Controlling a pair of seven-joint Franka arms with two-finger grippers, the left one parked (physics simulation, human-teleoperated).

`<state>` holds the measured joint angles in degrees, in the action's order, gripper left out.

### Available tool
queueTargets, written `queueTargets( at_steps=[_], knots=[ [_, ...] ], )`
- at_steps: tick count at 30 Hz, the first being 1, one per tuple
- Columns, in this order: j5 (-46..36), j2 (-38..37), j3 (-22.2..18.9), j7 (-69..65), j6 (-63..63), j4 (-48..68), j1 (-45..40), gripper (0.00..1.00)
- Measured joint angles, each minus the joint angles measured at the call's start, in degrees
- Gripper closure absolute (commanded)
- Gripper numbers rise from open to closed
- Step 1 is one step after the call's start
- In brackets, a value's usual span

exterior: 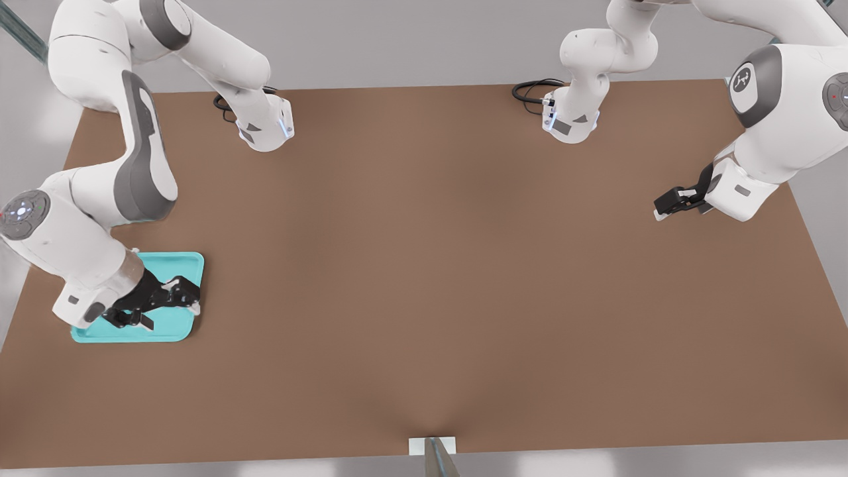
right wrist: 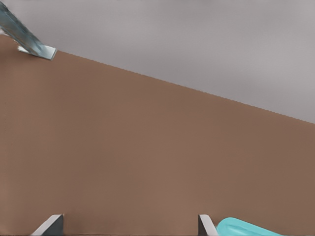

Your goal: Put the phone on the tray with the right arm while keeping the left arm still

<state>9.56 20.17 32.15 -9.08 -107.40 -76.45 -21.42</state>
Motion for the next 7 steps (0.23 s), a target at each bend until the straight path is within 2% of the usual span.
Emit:
queueTargets(
  at_steps=[1,2,3,5,7],
  knots=[
    [-2.0,-5.09,-16.18,0.54,2.57,-0.9,13.52,0.0],
    [-3.95,-8.87,-27.14,0.85,4.94,-2.63,22.27,0.0],
    [-5.41,-10.56,-32.75,1.12,7.2,-3.52,26.29,0.0],
    [-7.28,-10.91,-37.03,1.62,10.99,-4.2,28.76,0.0],
    [-8.34,-11.02,-38.52,2.06,13.74,-4.37,29.66,0.0]
  ],
)
